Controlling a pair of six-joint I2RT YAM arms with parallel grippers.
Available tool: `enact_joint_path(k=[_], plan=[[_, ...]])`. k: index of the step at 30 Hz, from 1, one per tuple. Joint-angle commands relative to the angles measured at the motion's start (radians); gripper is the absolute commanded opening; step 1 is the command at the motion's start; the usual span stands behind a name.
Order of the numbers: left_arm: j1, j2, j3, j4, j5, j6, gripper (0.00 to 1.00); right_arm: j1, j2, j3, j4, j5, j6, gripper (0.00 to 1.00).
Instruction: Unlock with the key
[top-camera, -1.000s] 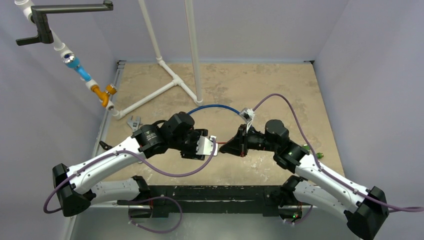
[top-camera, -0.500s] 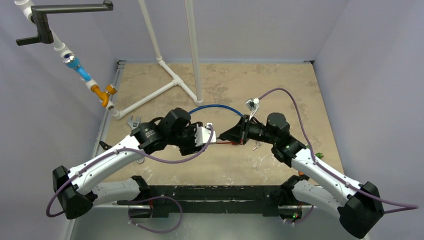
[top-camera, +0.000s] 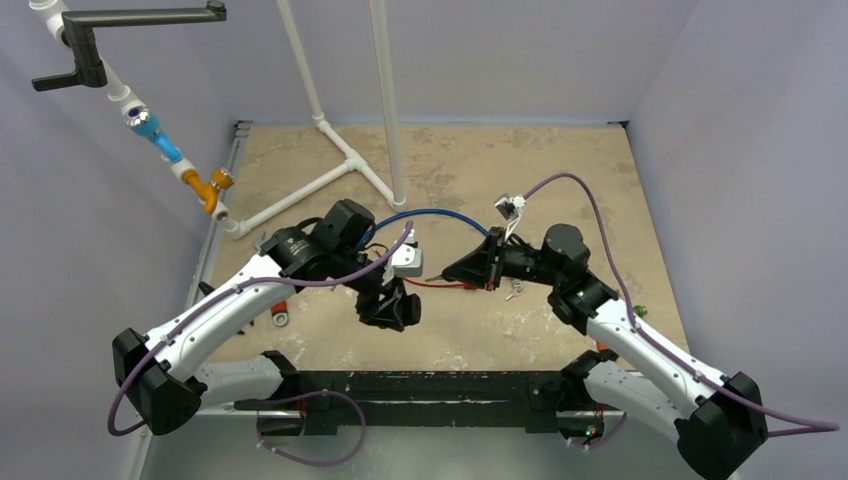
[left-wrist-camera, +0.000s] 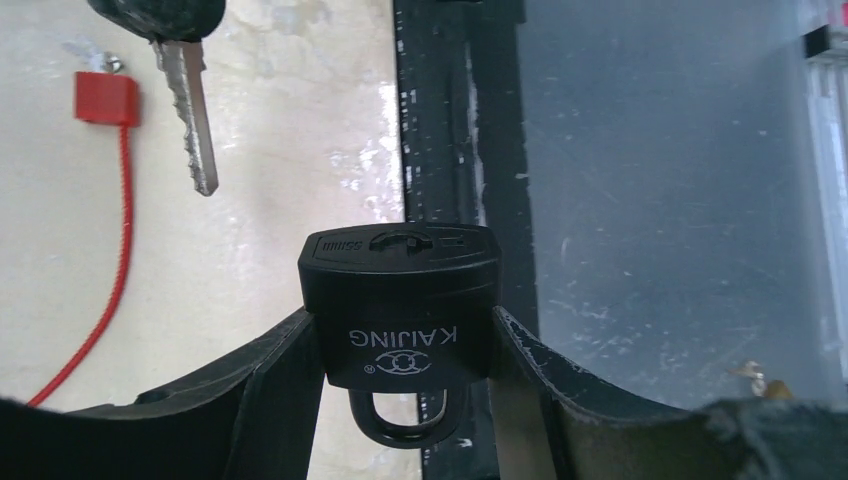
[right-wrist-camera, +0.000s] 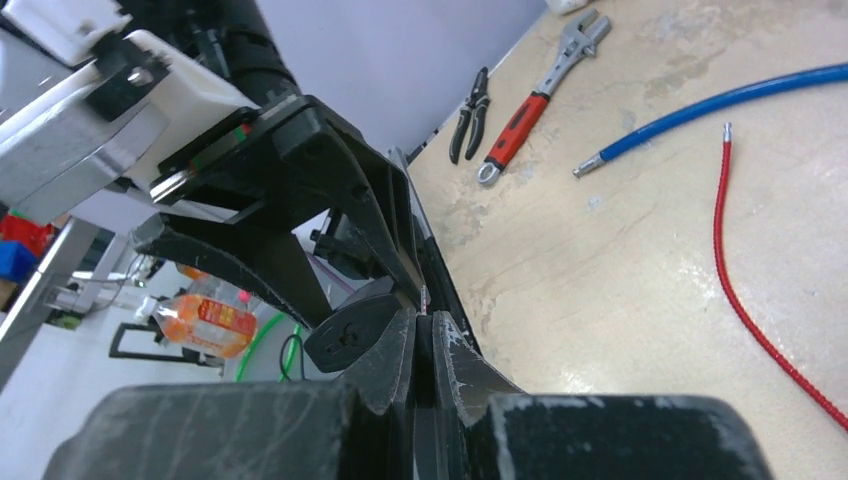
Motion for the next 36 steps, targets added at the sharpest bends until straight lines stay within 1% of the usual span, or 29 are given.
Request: enact_joint_path(k=[1,11,16,22,36], plan=[[0.007,0.008,0.072,-0.015,0.197,-0.002,0.0,0.012,-0.042,0.038,0.001,-0.051,-0.107,0.0],[0.009,0.022,0.081,-0.035,0.202,0.001,0.0,0.049,-0.091,0.029,0.0,-0.13,-0.153,0.0],[0.016,0.032,0.083,-0.011,0.203,-0.03,0.0,0.071,-0.093,0.039,0.001,-0.165,-0.169,0.0],[0.023,0.045,0.098,0.009,0.203,-0.056,0.0,0.099,-0.074,0.058,-0.039,-0.161,-0.209,0.0],[0.023,0.043,0.097,0.03,0.22,-0.063,0.0,0.106,-0.023,0.074,0.005,-0.159,-0.199,0.0]])
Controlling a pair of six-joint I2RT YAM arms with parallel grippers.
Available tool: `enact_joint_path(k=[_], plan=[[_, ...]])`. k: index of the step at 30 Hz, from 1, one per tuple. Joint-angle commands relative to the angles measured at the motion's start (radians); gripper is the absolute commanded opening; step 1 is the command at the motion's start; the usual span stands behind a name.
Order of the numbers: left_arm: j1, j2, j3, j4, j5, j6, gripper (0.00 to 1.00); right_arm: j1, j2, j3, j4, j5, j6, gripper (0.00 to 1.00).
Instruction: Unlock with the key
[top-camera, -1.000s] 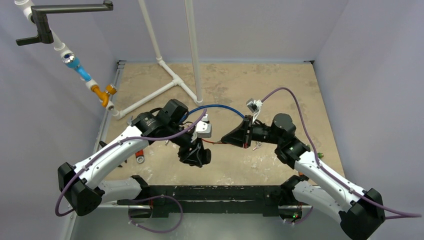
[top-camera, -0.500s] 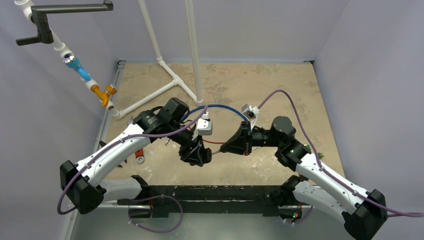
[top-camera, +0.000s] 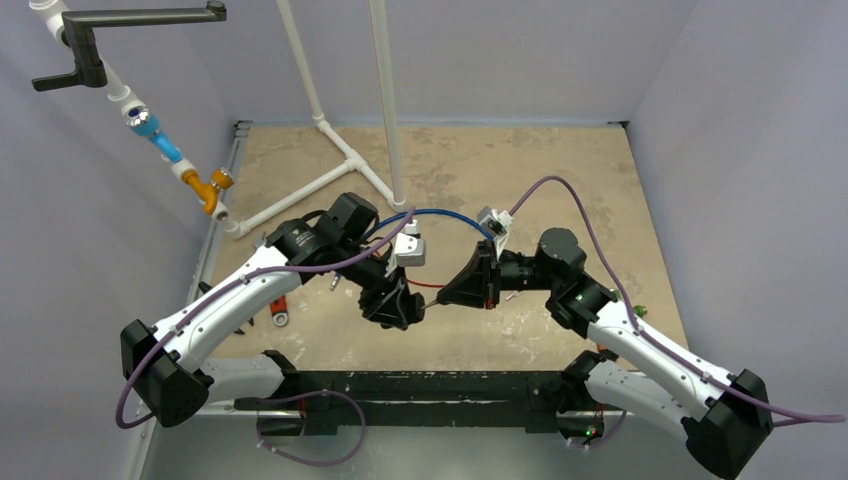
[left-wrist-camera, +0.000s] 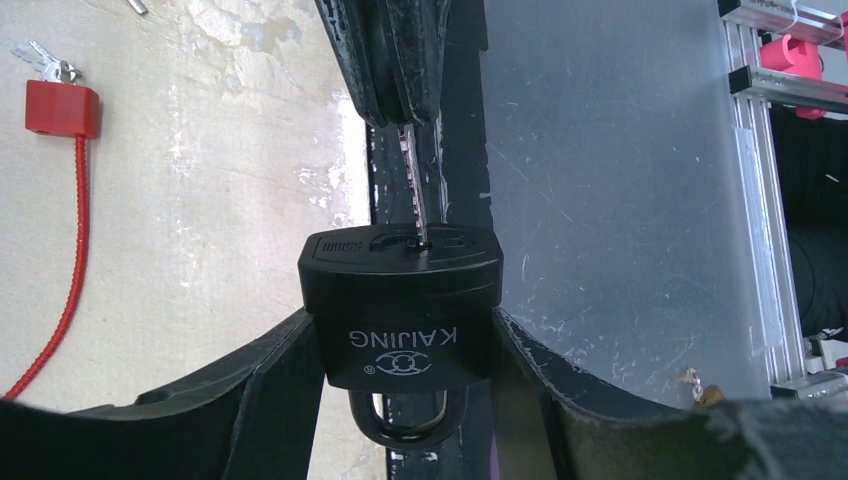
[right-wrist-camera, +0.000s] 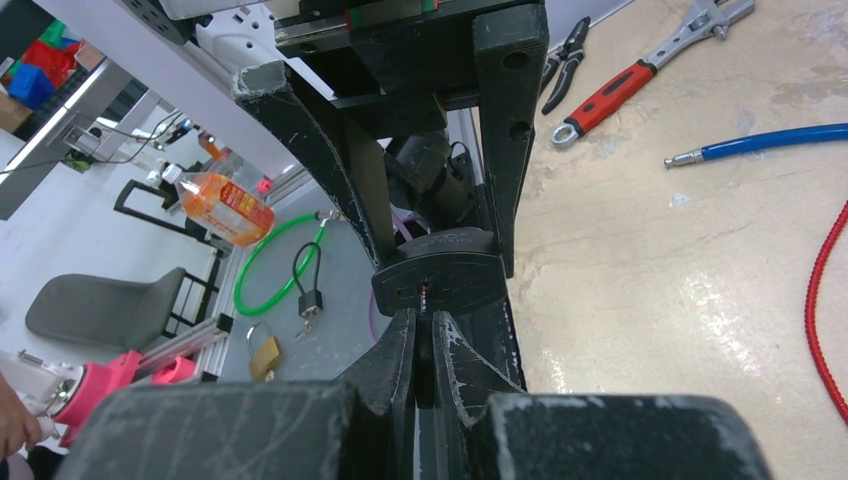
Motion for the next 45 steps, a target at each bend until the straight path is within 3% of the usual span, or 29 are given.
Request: enact_joint_path(k=[1,15,29,38,45], plan=[[0.005,-0.016,0.051,0.06,0.099,-0.009,0.0,0.004,0.011,0.048,0.032,0.003,-0.021,0.0],[-0.038,-0.061,0.064,-0.004,0.129,0.072,0.0,0.004,0.021,0.057,-0.039,0.105,-0.084,0.0],[-0.018,-0.118,-0.003,0.005,0.04,0.071,0.0,0.005,-0.056,0.131,-0.2,0.157,-0.113,0.0],[-0.012,-0.112,-0.041,0.151,-0.261,-0.021,0.0,0.002,0.053,0.193,-0.193,0.105,0.069,0.0],[-0.012,-0.127,-0.047,0.188,-0.4,-0.019,0.0,-0.032,0.146,0.257,-0.307,0.129,0.065,0.0]])
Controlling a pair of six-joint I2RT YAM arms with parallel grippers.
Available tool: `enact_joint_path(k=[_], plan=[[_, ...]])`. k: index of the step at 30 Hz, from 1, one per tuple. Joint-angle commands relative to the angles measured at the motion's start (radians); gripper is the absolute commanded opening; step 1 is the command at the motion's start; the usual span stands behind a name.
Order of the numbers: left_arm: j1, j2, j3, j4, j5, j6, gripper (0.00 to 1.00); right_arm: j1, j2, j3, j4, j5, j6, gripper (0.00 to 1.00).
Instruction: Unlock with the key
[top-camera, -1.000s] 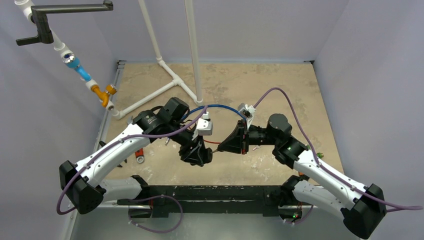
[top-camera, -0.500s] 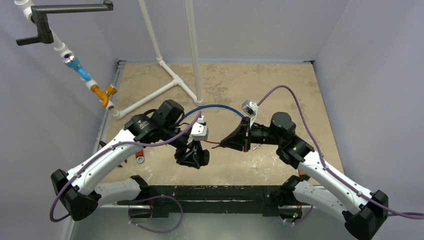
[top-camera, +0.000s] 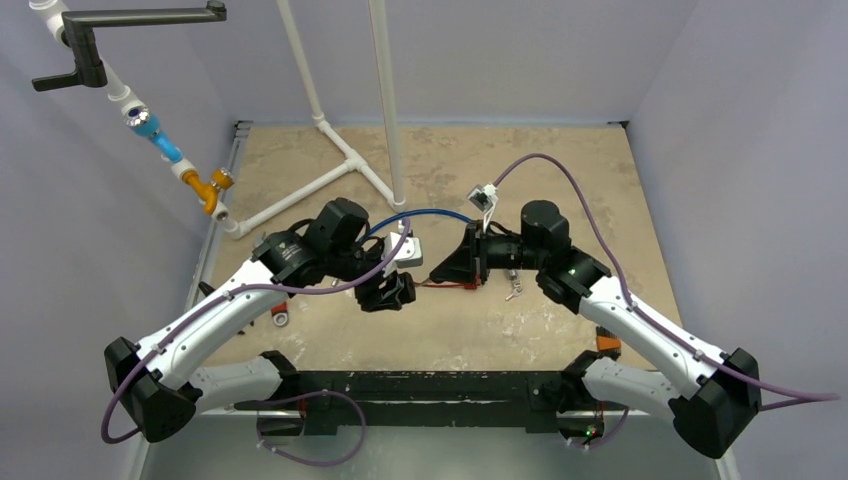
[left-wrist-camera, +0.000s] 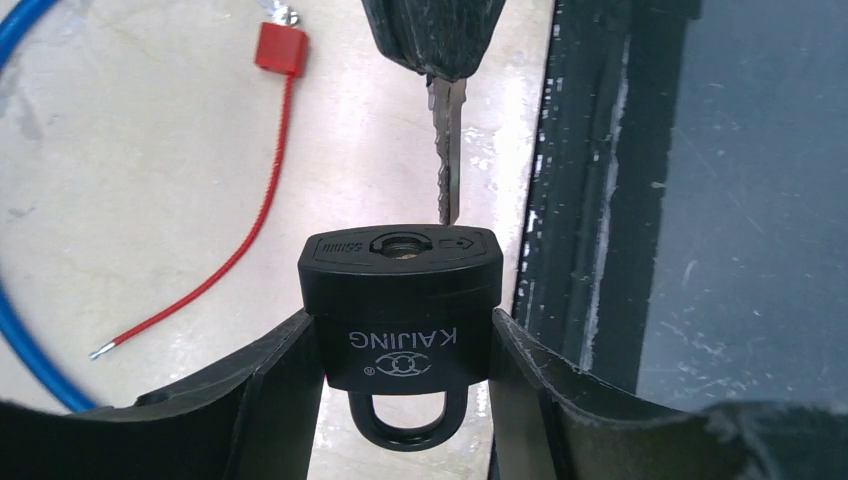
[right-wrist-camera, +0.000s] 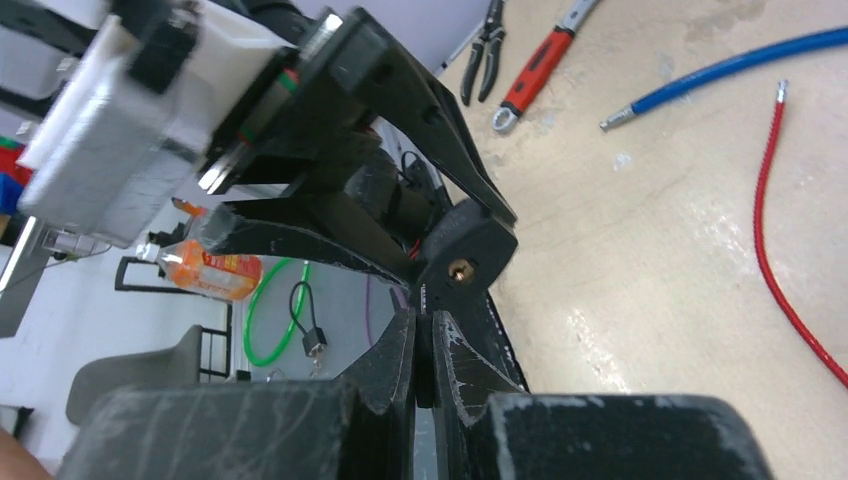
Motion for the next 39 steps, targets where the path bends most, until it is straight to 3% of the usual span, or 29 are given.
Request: enact_joint_path(k=[1,39], plan=[[0.008,-0.033,0.006,0.1,-0.064,-0.016,0.0,-0.026,0.018,0.049,-0.054,0.004,0.025,0.0],[-0.006,-0.034,0.014,0.133,-0.062,-0.006,0.0,-0.046,0.099,0.027,0.103,-0.022,0.096,0.0]])
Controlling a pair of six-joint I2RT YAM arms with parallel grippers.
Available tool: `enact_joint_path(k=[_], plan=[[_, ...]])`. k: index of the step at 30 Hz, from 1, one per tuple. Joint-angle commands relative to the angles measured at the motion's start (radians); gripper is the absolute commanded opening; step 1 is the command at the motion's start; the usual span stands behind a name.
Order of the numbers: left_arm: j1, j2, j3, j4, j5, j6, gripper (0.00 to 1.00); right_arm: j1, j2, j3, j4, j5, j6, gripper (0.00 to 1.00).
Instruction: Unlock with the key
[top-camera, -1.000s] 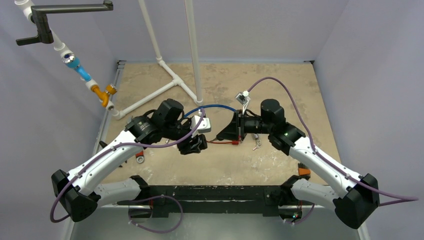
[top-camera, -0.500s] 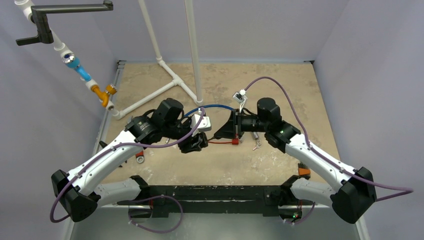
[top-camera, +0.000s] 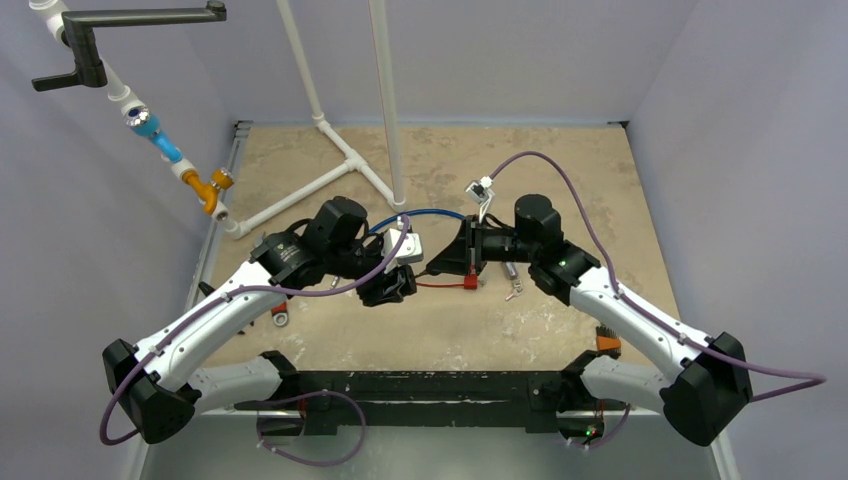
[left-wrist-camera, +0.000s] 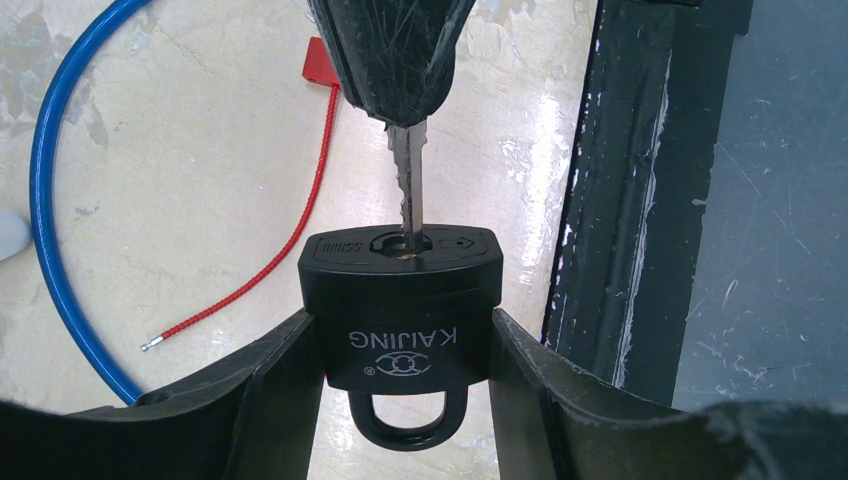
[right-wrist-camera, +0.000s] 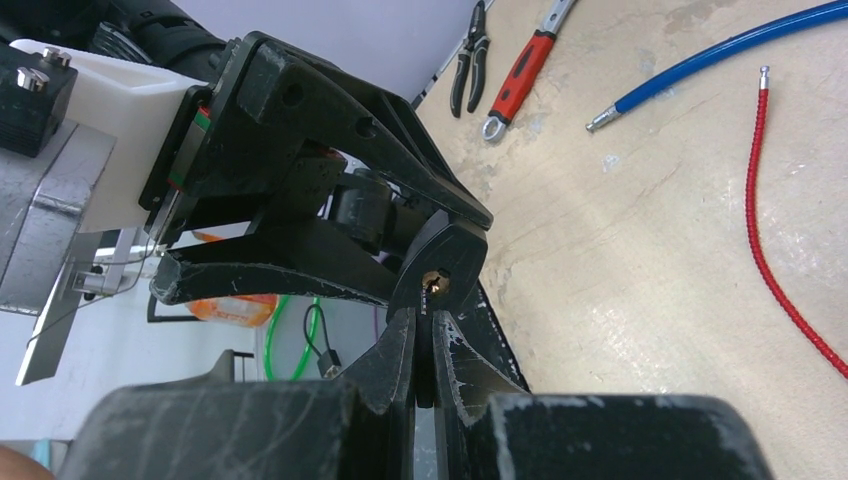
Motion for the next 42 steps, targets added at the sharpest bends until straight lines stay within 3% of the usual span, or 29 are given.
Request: enact_joint_path(k=[1,32,42], plan=[[-0.004,-0.025,0.016,0.079,0.022,-0.005,0.0,-0.005,0.002,0.019,0.05,-0.023,0.009,0.0],[-0.005,-0.036,0.014,0.094,0.026,-0.013,0.0,-0.005,0.021,-0.021,0.09,-0.022,0.024,0.0],[-0.007,-0.027,0.015,0.121,-0.042,-0.056,0.0,-0.003,0.017,-0.031,0.107,0.027,0.035,0.0]])
